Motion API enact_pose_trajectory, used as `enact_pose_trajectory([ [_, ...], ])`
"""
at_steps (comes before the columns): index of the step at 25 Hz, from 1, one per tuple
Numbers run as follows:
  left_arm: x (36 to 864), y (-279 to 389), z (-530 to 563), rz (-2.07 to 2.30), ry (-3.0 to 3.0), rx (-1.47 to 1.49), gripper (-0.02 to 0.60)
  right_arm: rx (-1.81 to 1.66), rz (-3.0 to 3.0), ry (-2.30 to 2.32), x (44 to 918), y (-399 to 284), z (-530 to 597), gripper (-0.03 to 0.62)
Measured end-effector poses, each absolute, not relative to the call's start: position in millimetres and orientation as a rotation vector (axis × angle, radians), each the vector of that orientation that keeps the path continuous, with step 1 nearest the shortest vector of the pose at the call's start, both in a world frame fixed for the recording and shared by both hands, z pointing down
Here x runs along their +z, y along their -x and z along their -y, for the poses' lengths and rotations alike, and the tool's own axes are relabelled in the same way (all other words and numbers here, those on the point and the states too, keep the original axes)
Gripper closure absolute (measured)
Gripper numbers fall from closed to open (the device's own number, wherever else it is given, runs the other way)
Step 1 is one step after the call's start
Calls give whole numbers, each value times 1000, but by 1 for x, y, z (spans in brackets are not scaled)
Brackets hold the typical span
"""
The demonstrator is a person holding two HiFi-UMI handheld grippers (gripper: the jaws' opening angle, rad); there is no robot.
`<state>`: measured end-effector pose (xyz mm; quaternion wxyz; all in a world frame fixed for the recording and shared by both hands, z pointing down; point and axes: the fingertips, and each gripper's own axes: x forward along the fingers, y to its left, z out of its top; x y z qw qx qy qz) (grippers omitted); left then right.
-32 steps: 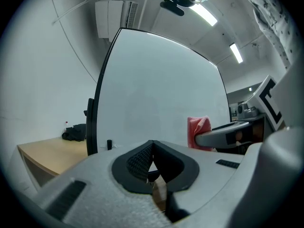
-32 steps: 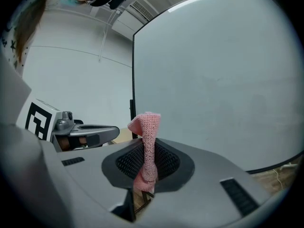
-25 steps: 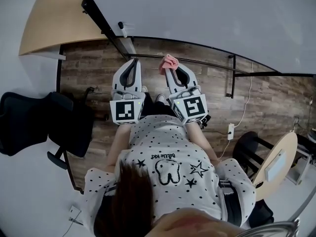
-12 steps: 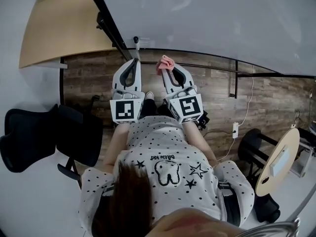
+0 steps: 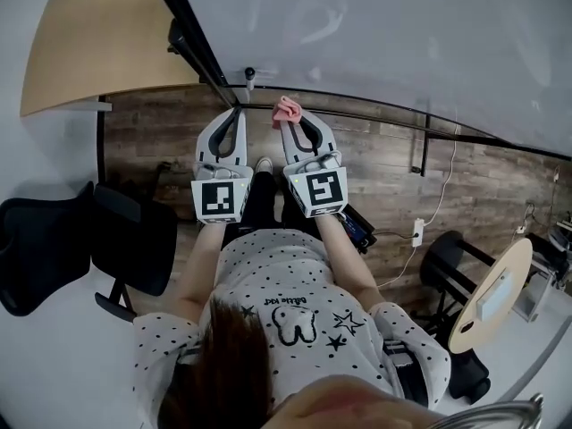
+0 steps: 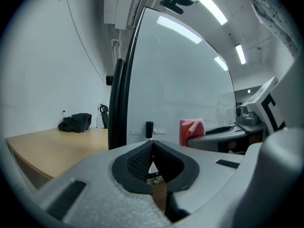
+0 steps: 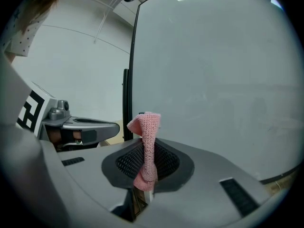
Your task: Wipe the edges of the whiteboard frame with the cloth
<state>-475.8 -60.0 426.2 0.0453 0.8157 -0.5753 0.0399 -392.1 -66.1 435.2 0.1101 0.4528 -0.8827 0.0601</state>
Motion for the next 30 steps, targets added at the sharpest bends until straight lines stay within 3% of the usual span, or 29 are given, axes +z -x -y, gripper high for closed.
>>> enact_pose_trajectory([
  [21,472,478,59,1766,-2396,160,566,268,2503,-1215,559,429,105,560],
  [30,471,483,59,1768,-2396,171,566,273,2498,-1224,564,437,114,562],
])
